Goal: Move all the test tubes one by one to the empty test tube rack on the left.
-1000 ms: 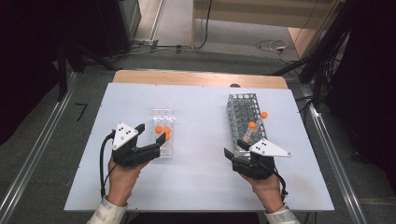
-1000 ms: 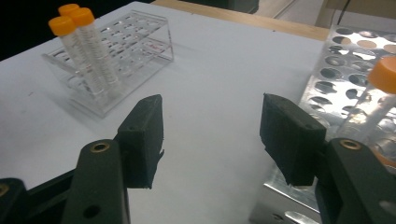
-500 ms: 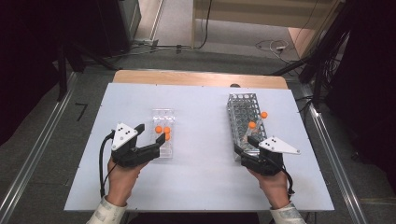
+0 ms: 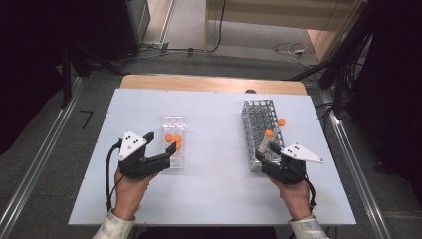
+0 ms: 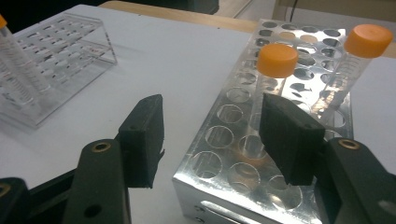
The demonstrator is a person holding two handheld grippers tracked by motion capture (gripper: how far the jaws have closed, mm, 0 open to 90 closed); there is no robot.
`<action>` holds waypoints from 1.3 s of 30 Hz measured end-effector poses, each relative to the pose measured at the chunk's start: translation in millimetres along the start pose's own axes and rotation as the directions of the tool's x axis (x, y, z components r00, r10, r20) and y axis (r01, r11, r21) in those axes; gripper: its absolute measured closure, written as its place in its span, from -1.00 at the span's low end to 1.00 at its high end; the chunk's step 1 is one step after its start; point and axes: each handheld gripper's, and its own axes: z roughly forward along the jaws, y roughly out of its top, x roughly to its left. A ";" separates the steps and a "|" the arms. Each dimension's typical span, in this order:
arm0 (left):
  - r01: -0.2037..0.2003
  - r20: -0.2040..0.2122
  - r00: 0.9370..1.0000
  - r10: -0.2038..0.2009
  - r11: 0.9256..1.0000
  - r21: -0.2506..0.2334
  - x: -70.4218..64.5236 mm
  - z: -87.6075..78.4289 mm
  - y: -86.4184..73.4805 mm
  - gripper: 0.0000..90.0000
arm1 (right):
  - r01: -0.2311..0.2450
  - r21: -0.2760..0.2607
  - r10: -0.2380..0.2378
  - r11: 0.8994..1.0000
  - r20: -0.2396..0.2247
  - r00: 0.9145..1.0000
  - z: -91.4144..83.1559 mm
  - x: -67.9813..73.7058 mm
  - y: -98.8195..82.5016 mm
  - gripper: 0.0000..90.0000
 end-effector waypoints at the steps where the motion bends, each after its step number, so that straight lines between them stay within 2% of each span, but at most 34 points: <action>1: 0.000 0.000 1.000 0.000 1.000 0.001 -0.2 0.0 0.0 -0.52 | 0.005 -0.002 -0.005 1.000 0.006 1.000 1.2 -1.3 -0.1 -0.14; 7: 0.000 0.000 1.000 0.000 1.000 -0.001 -0.5 -0.2 0.1 -0.52 | -0.003 -0.005 0.003 1.000 0.062 0.998 8.6 -6.5 1.0 -0.11; 16: 0.001 0.005 1.000 -0.001 1.000 -0.001 -1.0 -0.4 0.1 -0.52 | -0.036 -0.002 0.036 0.999 0.109 0.993 20.0 -17.9 -0.1 0.06; 25: -0.004 0.008 1.000 0.004 1.000 0.001 -2.1 0.3 -0.2 -0.52 | -0.023 0.017 0.021 1.000 0.129 0.991 32.5 -20.6 -0.5 0.27; 30: -0.004 0.010 1.000 0.004 1.000 0.003 -2.3 0.5 -0.5 -0.52 | -0.024 0.015 0.022 1.000 0.137 0.990 35.3 -22.2 0.4 0.40; 36: -0.002 0.010 1.000 0.002 1.000 0.003 -1.7 0.2 -0.4 -0.52 | -0.018 0.027 0.014 0.999 0.137 0.991 39.1 -21.2 0.9 0.44; 39: -0.002 0.010 1.000 0.002 1.000 0.003 -1.7 0.1 -0.5 -0.52 | -0.014 0.034 0.009 0.999 0.142 0.990 40.9 -20.8 0.5 0.54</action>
